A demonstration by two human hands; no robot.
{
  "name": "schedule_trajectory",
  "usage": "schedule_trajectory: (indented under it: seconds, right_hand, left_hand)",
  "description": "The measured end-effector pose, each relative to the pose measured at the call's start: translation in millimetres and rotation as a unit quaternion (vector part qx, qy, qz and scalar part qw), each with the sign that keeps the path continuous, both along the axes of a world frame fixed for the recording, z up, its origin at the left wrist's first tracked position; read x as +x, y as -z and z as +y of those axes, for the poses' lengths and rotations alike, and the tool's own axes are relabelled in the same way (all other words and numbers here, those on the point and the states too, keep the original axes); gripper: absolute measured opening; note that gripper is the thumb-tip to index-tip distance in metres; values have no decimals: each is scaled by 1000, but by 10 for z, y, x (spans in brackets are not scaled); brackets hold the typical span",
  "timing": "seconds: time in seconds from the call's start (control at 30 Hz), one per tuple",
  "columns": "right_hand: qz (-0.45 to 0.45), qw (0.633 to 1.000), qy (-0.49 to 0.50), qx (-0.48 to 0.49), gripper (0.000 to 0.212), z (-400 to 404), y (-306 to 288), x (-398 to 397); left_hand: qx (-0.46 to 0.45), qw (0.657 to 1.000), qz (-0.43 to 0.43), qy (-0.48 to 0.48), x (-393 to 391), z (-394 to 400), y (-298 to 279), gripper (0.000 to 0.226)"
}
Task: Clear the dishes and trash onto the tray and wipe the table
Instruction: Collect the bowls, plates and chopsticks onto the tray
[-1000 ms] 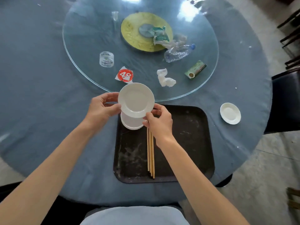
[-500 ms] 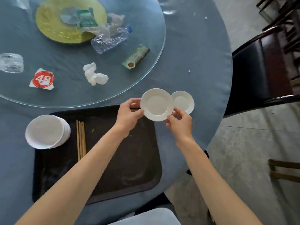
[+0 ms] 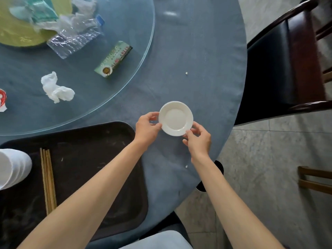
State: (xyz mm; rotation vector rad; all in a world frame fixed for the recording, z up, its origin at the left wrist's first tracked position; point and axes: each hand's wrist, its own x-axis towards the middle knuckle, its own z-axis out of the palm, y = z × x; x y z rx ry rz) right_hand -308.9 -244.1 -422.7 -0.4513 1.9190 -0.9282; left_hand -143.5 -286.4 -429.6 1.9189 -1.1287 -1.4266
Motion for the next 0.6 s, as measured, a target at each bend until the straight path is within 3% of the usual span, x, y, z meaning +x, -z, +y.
schedule_trajectory:
  seconds: [0.37, 0.6]
  right_hand:
    - [-5, 1000, -15, 8, 35, -116, 139, -92]
    - [6, 999, -33, 36, 31, -213, 171, -186]
  left_hand:
    - [7, 998, -68, -17, -168, -142, 58, 35]
    - [26, 999, -40, -23, -175, -222, 108, 33]
